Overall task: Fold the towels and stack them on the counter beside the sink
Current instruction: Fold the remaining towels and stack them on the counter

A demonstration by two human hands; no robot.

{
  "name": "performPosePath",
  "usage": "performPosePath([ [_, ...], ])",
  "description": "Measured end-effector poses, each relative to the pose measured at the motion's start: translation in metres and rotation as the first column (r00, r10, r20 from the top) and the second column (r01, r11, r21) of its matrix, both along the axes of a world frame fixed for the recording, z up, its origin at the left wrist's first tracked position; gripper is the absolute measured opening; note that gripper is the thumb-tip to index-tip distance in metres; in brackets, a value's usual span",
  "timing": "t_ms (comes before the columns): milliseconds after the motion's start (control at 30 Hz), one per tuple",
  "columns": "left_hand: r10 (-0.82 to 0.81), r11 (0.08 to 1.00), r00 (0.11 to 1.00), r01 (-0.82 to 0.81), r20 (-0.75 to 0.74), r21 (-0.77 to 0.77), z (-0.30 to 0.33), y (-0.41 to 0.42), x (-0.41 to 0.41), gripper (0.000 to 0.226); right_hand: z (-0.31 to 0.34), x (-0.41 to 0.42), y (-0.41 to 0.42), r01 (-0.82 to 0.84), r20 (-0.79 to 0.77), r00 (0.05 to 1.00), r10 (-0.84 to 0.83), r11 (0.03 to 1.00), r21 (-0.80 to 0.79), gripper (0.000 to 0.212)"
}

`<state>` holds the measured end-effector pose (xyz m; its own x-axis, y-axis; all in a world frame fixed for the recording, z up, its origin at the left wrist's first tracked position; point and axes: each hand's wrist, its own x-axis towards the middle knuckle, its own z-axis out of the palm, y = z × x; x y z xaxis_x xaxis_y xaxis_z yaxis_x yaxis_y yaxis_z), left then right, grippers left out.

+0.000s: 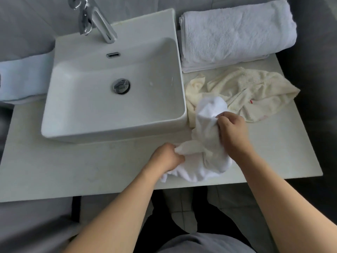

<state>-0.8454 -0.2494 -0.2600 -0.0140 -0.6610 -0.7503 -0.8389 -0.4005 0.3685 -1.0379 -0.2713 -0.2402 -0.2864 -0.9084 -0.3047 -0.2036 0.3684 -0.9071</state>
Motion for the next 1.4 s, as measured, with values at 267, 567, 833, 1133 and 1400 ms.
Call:
performPosePath([
  [267, 0.748, 0.618, 0.448, -0.740, -0.491, 0.267, 0.027, 0.002, 0.122, 0.031, 0.013, 0.088, 0.003, -0.294, 0.194, 0.950, 0.246, 0.913, 0.281, 0.005],
  [567, 0.754, 0.505, 0.273, -0.823, -0.598, 0.261, 0.043, 0.021, 0.291, 0.042, 0.033, 0.271, 0.012, -0.465, 0.218, 0.885, 0.410, 0.790, 0.400, 0.033],
  [833, 0.729, 0.380, 0.315, -0.925, -0.607, -0.023, 0.102, 0.005, 0.452, 0.036, 0.062, 0.423, 0.014, -0.558, 0.256, 0.830, 0.495, 0.752, 0.352, 0.008],
  [1133, 0.720, 0.446, 0.605, -0.779, -0.340, -0.440, 0.144, -0.010, 0.552, 0.030, 0.051, 0.547, -0.007, -0.725, 0.096, 0.647, 0.756, 0.572, 0.383, 0.025],
  [1400, 0.555, 0.727, 0.790, -0.613, -0.259, -0.310, 0.128, -0.066, 0.635, 0.012, 0.049, 0.646, -0.049, -0.817, 0.087, 0.572, 0.816, 0.556, 0.155, 0.074],
])
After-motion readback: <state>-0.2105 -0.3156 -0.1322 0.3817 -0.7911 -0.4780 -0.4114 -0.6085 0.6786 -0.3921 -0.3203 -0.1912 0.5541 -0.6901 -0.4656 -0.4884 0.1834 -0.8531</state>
